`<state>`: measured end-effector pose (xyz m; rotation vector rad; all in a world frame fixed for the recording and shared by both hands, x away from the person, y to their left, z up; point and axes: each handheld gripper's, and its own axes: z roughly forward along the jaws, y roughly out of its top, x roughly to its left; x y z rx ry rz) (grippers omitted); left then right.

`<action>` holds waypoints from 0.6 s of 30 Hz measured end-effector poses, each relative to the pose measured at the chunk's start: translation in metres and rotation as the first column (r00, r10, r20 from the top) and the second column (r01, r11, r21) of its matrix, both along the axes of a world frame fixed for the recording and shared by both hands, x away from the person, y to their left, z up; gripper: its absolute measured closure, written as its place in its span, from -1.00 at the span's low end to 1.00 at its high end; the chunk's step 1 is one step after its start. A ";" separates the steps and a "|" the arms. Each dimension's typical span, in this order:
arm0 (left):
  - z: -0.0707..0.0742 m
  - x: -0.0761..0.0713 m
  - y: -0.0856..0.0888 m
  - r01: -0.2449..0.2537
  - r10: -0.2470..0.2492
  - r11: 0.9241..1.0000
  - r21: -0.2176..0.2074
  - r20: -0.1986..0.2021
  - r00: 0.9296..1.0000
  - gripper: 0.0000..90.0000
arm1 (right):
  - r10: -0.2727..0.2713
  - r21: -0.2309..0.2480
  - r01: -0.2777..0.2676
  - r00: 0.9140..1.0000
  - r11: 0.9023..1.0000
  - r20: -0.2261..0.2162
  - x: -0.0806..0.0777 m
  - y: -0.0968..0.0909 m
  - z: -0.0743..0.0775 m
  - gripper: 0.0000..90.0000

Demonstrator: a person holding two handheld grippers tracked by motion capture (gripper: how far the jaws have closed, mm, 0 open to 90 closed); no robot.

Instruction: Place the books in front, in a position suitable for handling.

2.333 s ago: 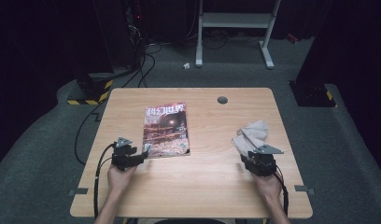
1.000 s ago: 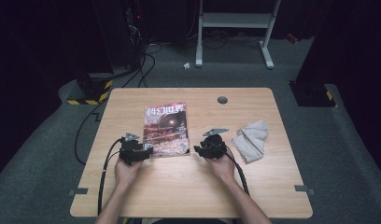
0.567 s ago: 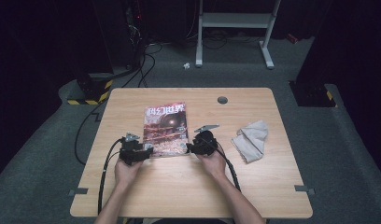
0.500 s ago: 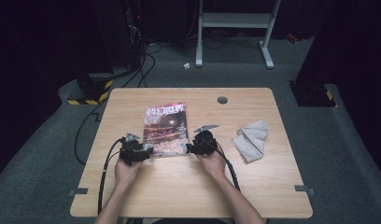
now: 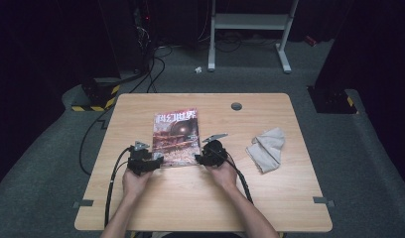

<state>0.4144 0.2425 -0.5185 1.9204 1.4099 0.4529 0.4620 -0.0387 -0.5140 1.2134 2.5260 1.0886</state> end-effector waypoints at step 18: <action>0.000 0.000 -0.009 0.005 -0.005 1.000 0.011 0.003 1.000 -0.10 | -0.001 0.002 0.001 1.000 1.000 -0.010 -0.002 -0.006 0.000 0.38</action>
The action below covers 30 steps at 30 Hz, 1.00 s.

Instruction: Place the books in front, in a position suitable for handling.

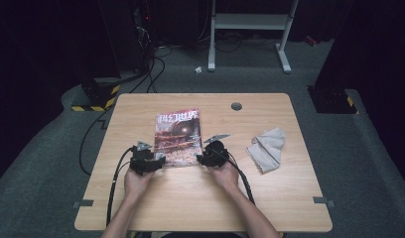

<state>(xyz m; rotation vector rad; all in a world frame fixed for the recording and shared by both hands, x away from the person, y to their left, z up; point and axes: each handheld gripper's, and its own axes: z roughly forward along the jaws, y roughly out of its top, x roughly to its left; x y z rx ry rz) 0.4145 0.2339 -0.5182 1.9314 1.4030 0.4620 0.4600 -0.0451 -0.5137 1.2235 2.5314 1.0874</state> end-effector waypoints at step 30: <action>0.000 0.008 -0.051 0.046 -0.046 0.999 -0.005 0.000 0.999 -0.10 | -0.048 -0.052 0.050 0.998 0.997 0.035 -0.008 -0.045 0.003 0.39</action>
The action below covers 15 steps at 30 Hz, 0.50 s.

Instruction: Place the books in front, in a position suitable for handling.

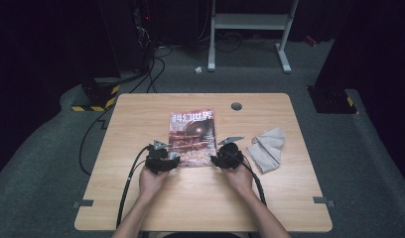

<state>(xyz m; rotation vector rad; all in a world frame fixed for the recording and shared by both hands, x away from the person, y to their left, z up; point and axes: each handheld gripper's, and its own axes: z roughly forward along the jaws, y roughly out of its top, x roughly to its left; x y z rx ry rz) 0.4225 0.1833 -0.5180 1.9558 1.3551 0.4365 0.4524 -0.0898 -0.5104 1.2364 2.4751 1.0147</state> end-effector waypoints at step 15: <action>-0.001 0.000 -0.022 0.044 -0.044 0.999 -0.006 0.011 0.999 -0.10 | -0.028 -0.017 0.029 0.999 0.999 0.025 -0.007 -0.023 0.000 0.40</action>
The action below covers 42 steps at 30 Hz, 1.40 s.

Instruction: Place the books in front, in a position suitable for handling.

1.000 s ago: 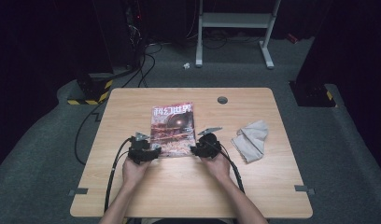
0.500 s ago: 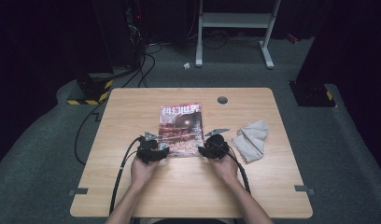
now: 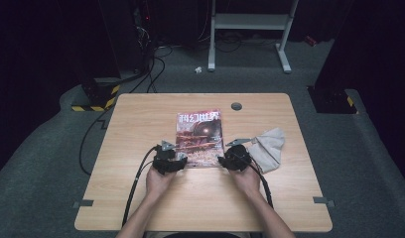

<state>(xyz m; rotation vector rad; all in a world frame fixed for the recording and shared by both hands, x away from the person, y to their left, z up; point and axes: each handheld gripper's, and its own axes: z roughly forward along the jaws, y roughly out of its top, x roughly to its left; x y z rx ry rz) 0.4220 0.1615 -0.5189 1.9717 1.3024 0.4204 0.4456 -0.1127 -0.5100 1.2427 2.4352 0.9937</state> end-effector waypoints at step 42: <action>0.002 -0.035 -0.023 0.128 -0.128 0.992 0.006 -0.016 0.992 -0.10 | 0.013 -0.059 -0.012 1.000 0.998 0.016 -0.051 -0.027 0.004 0.39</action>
